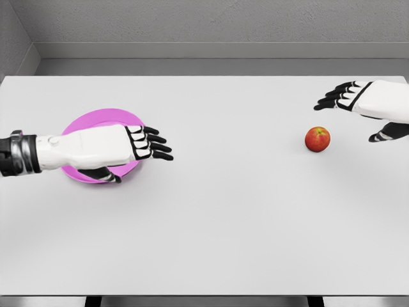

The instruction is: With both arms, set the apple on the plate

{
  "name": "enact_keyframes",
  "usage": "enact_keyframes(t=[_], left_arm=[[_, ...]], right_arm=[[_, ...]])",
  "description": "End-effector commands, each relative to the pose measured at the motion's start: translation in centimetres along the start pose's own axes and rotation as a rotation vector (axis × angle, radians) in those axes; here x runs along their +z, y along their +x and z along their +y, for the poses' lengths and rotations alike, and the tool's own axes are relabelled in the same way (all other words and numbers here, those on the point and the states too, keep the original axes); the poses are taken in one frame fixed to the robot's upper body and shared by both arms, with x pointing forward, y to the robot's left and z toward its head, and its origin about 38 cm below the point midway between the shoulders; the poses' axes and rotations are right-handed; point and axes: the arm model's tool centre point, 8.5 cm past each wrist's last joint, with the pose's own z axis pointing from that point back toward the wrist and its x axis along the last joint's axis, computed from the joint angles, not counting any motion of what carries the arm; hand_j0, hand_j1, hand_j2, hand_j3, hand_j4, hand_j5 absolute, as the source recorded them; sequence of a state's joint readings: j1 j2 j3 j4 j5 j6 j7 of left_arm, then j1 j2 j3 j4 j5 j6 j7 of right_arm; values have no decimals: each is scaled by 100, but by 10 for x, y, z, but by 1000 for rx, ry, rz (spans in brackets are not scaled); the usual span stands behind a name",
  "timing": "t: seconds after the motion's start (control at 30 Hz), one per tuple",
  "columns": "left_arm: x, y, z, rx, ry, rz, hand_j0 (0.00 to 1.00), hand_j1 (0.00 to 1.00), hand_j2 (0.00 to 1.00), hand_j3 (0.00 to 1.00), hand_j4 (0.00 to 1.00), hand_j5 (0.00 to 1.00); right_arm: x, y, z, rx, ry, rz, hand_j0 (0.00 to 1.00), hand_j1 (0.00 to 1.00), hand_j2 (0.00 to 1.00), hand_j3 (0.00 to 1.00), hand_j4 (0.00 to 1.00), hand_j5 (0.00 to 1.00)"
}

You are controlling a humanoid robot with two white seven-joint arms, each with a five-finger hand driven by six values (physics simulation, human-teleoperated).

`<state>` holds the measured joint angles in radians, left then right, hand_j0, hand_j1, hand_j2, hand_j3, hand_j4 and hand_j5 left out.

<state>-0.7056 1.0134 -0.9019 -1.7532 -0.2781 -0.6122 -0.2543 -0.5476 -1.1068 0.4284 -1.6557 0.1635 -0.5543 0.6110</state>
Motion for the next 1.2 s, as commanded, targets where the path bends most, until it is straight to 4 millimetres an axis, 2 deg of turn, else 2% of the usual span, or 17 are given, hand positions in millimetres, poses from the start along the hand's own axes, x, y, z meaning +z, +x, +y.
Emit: enact_keyframes(t=[0.0,0.23,0.37,0.43,0.47,0.53,0.67,0.83,0.93,1.03,1.17], left_arm=[[0,0,0,6,2,-1,100,100,100,100,100,100],[0,0,0,4,0,-1,100,100,100,100,100,100],[-4,1,-4,10,-5,-10,100,100,100,100,100,100],[-2,-3,-6,17,-8,5,100,100,100,100,100,100],[-2,-4,-6,17,-9,7,100,100,100,100,100,100],[-7,-3,-6,20,-1,-4,100,100,100,100,100,100],[-8,-3,-4,13,-15,-6,100,100,100,100,100,100],[-12,-3,-8,17,-52,-11,100,100,100,100,100,100],[-11,-4,-8,17,-52,-8,100,100,100,100,100,100],[-11,-4,-9,18,-55,-7,100,100,100,100,100,100],[-8,-9,-10,23,-57,8,100,100,100,100,100,100]], right_arm=[[0,0,0,-4,-3,0,100,100,100,100,100,100],[2,4,-5,38,-8,-40,100,100,100,100,100,100],[9,-6,-3,20,-6,-13,100,100,100,100,100,100],[13,-17,5,-49,-17,0,100,100,100,100,100,100],[14,-26,13,-157,-59,-12,100,100,100,100,100,100],[15,-31,11,-260,-132,-46,100,100,100,100,100,100],[-6,-33,32,-348,-54,8,100,100,100,100,100,100],[-35,-42,59,-330,42,78,100,100,100,100,100,100],[-46,-45,63,-320,56,86,100,100,100,100,100,100],[-62,-42,78,-333,92,76,100,100,100,100,100,100],[-66,-50,71,-339,74,89,100,100,100,100,100,100]])
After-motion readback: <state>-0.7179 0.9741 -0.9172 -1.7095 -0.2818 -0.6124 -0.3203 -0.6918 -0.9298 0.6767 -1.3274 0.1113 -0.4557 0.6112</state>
